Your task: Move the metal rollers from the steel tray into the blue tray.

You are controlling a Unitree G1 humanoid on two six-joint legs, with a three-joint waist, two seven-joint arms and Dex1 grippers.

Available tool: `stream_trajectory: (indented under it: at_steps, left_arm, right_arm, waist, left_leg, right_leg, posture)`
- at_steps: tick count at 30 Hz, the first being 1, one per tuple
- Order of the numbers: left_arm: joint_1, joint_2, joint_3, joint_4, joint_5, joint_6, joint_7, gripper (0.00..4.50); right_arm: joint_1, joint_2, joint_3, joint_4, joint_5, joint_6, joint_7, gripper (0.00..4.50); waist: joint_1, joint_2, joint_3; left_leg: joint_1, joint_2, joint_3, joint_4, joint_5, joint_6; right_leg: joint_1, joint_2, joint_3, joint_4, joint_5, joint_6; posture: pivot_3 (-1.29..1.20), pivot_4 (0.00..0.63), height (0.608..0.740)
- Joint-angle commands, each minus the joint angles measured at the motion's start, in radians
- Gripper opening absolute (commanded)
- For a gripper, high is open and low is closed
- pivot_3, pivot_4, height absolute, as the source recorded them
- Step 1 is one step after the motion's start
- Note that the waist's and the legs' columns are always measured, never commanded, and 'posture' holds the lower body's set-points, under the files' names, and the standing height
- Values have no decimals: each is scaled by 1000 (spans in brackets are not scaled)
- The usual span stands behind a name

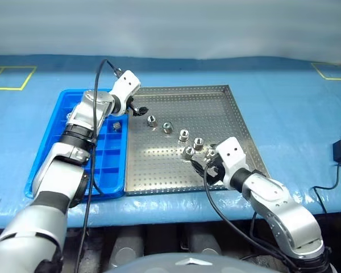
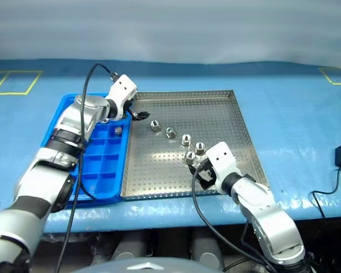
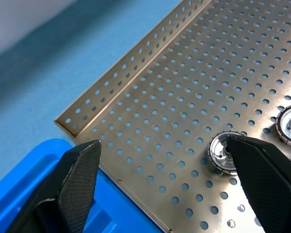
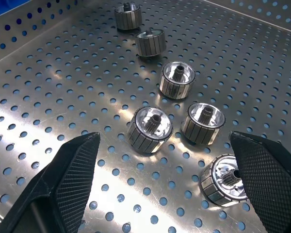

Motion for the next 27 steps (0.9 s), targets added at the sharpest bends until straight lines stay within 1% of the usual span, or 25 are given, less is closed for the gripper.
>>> stream_trajectory:
  at_steps: [1, 7, 16, 25, 27]
  left_arm:
    - [-78, -24, 5, 118, 15, -57, -82, 4481]
    - [-148, -63, 27, 260, 21, -105, -133, 4481]
    - [-179, -99, 28, 372, 60, -125, -174, 4481]
    - [-183, -133, 16, 459, 125, -141, -136, 4481]
    - [-177, -140, 24, 469, 132, -150, -123, 4121]
  right_arm:
    - [9, 4, -9, -45, -9, -16, -14, 4500]
    - [20, 9, -7, -54, -12, -17, -25, 4500]
    - [32, 22, -4, -60, -17, -23, -37, 4500]
    - [38, 29, -3, -68, -25, -27, -48, 4500]
    - [39, 30, -5, -70, -27, -29, -51, 4500]
  waist:
    - [-7, 0, 0]
    - [-14, 0, 0]
    - [-22, 0, 0]
    - [-31, 0, 0]
    - [-32, 0, 0]
  left_leg:
    - [-4, 0, 0, 2, 0, 0]
    - [-5, 0, 0, 3, 0, 0]
    - [-6, 1, 0, 9, -1, 1]
    - [-7, 3, 4, 17, -3, 5]
    - [-7, 4, 4, 18, -3, 6]
  right_leg:
    - [-4, 0, 0, 1, 1, -2]
    - [-4, 0, 0, 1, 2, -1]
    - [-4, 0, 0, 3, 3, 2]
    - [-3, 0, 4, 4, 5, 10]
    - [-3, 0, 5, 4, 5, 11]
  posture:
    - [-46, 150, 740]
    - [-65, 150, 740]
    - [-86, 150, 740]
    - [-120, 150, 740]
    - [-128, 150, 740]
